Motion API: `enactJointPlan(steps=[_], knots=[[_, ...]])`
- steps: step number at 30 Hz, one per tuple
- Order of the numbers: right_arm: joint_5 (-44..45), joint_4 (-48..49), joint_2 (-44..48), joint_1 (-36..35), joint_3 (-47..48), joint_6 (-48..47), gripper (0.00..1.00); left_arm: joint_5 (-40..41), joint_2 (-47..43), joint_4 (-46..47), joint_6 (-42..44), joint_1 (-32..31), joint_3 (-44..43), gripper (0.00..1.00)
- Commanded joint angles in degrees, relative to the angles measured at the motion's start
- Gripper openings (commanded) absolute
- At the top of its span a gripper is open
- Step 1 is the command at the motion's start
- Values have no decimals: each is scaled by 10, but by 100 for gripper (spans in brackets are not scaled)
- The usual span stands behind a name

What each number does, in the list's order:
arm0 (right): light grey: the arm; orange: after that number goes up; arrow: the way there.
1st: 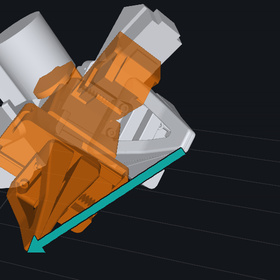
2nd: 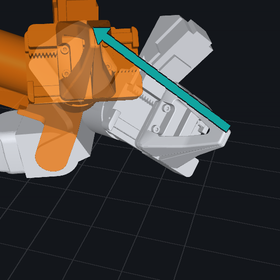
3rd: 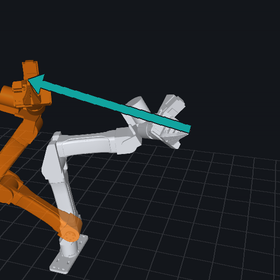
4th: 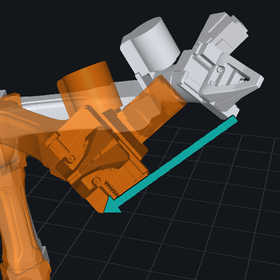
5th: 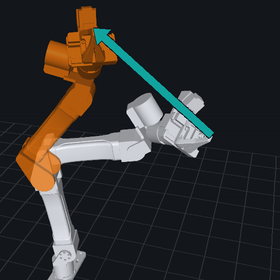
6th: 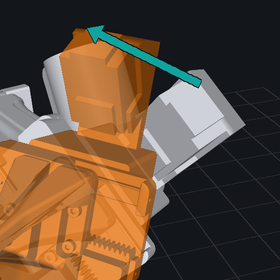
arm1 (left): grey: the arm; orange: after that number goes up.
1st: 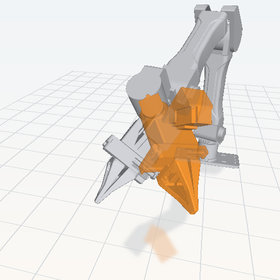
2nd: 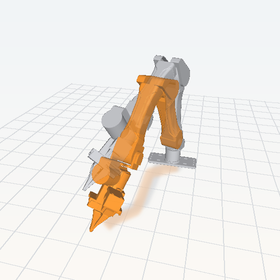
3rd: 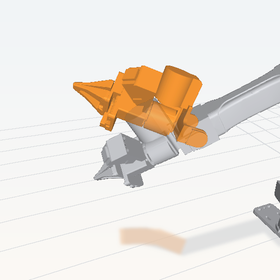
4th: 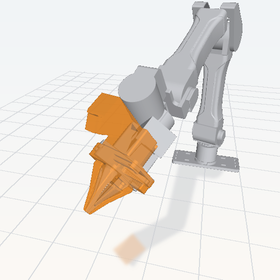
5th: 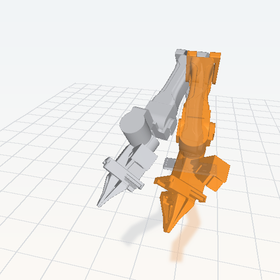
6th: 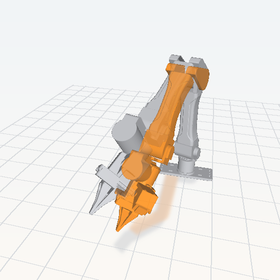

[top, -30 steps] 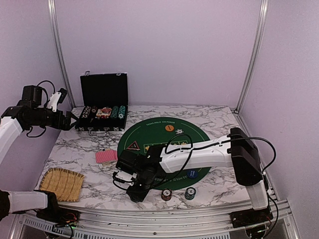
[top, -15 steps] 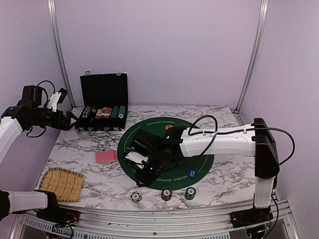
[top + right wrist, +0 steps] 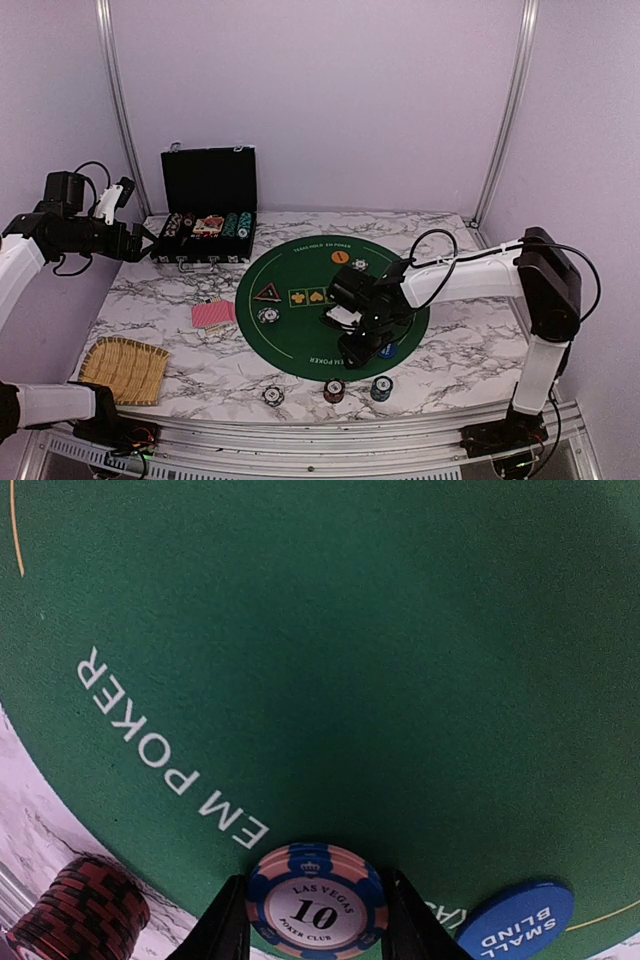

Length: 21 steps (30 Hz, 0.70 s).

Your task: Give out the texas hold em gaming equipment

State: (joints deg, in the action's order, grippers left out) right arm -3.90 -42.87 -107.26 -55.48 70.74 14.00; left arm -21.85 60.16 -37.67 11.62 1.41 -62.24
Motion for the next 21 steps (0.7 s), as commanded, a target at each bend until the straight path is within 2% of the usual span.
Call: enactJointPlan(steps=[1,14,16,18,21], knots=[[14,38,31,20,-26,14,6,-2,-10,-12,5,2,-11,99],[23,42,40,28,-47,13,10,-6,-6,-12,2,2,-14,99],[24,40,42,27,-47,12,15,-6,-7,-12,2,2,-14,99],[25,39,42,27,-46,12,29,-6,-7,-12,2,2,-14,99],[27,36,41,28,-38,11,39,-7,-5,-13,2,2,-14,99]])
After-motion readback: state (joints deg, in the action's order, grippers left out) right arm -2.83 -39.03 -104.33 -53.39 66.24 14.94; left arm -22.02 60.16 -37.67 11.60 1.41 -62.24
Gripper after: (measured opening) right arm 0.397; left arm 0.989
